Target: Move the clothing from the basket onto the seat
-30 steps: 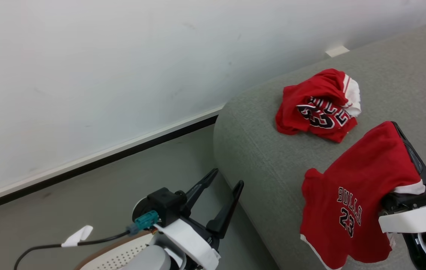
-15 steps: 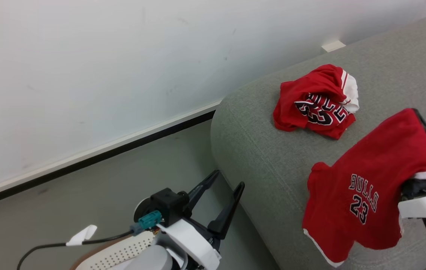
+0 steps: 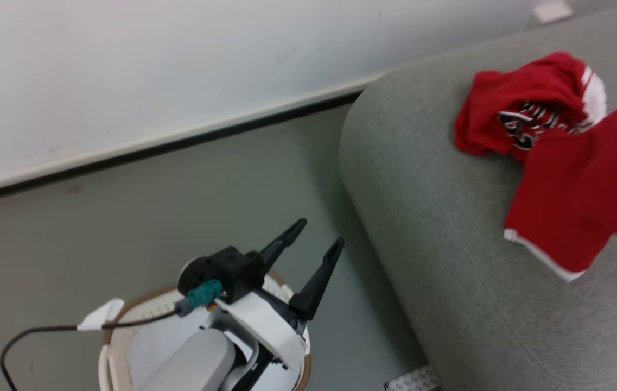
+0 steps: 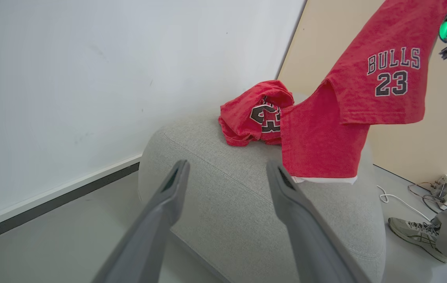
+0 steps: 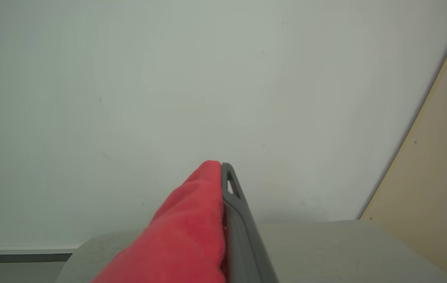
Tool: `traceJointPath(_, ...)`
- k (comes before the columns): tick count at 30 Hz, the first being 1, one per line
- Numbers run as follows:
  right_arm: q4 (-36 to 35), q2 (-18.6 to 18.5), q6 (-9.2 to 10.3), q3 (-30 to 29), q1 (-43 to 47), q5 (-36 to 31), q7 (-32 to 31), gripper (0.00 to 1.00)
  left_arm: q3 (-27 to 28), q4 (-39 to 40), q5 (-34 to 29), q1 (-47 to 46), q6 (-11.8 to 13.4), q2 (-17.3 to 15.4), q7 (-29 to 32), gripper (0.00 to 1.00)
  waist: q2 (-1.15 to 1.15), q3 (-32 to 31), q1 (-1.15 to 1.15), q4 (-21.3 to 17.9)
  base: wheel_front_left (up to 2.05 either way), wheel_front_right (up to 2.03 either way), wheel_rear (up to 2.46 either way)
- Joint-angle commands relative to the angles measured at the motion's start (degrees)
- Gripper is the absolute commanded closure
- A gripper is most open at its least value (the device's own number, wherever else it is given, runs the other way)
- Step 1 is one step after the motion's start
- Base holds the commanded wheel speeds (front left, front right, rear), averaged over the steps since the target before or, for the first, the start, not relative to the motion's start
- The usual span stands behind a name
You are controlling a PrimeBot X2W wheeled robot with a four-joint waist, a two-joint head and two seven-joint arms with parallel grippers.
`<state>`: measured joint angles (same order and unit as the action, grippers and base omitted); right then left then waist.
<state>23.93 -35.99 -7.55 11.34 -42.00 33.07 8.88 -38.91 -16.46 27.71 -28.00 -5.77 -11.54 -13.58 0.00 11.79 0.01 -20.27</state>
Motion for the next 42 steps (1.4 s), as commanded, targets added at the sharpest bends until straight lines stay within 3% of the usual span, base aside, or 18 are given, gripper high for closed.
traceJointPath(1, 2.1, -1.1, 0.13, 0.1, -2.9, 0.4, -0.8, 1.00, 0.4, 0.7, -0.8, -0.8, 0.1, -0.7, 0.4, 0.00, 0.00, 5.8, -0.01, 3.0, 0.00, 0.00, 0.00)
traceJointPath(9, 15.9, -4.2, 0.13, -0.6, -13.4, -1.5, -6.1, 1.00, 1.7, 4.7, -1.0, -2.7, 1.6, -2.6, 2.1, 0.00, 0.00, 15.2, -0.01, 6.8, 0.00, 0.00, 0.00)
traceJointPath(11, 20.0, -4.2, 0.13, 0.8, -14.8, -1.2, -9.7, 0.86, 1.8, 5.3, -1.0, -3.2, 1.7, -3.1, 2.3, 0.00, 0.00, 16.7, -0.01, 7.6, 0.00, 0.00, 0.00)
traceJointPath(12, 23.2, -4.6, 0.14, 2.8, -15.8, -0.6, -14.3, 0.89, 1.9, 5.7, -1.0, -3.6, 1.8, -3.4, 2.3, 0.00, 0.00, 17.7, -0.01, 8.2, 0.00, 0.00, 0.00)
traceJointPath(17, 29.4, -4.9, 0.13, 6.5, -17.0, 1.5, -24.4, 0.94, 2.1, 6.2, -1.1, -4.0, 2.1, -3.7, 2.0, 0.00, 0.00, 18.7, -0.01, 9.2, 0.00, 0.00, 0.00)
traceJointPath(21, 30.2, -4.7, 0.13, 8.7, -17.9, 3.1, -26.5, 1.00, 2.1, 6.0, -1.0, -4.0, 2.4, -3.5, 1.7, 0.00, 0.00, 18.7, -0.01, 9.1, 0.00, 0.00, 0.00)
traceJointPath(23, 30.2, -4.5, 0.13, 9.2, -17.9, 3.6, -26.7, 0.96, 2.1, 5.9, -0.9, -4.0, 2.4, -3.4, 1.6, 0.00, 0.00, 18.6, -0.01, 9.1, 0.00, 0.00, 0.00)
traceJointPath(24, 30.2, -4.4, 0.13, 9.7, -17.9, 3.9, -26.8, 0.84, 2.1, 5.7, -0.8, -4.0, 2.5, -3.4, 1.5, 0.00, 0.00, 18.4, -0.01, 8.9, 0.00, 0.00, 0.00)
traceJointPath(26, 30.3, -4.5, 0.13, 10.7, -18.1, 4.4, -26.9, 0.47, 2.0, 5.4, -0.6, -3.8, 2.4, -3.4, 1.4, 0.00, 0.00, 17.8, -0.01, 8.6, 0.00, 0.00, 0.00)
traceJointPath(27, 30.2, -4.6, 0.13, 11.4, -18.0, 4.5, -27.1, 0.00, 1.9, 5.2, -0.5, -3.7, 2.3, -3.3, 1.3, 0.00, 0.00, 17.4, -0.01, 8.4, 0.00, 0.00, 0.00)
traceJointPath(36, 25.4, -6.2, 0.13, 20.7, -13.2, 9.8, -32.2, 0.00, 1.6, 2.0, 1.0, -0.8, 2.0, -2.2, -0.2, 0.00, 0.00, 7.8, -0.01, 7.2, 0.00, 0.00, 0.00)
traceJointPath(42, 19.7, -9.4, 0.13, 26.5, -9.9, 15.2, -37.4, 0.00, 1.8, 0.3, 2.2, 2.1, 2.2, -1.2, -0.8, 0.00, 0.00, 0.9, -0.01, 7.1, 0.00, 0.00, 0.00)
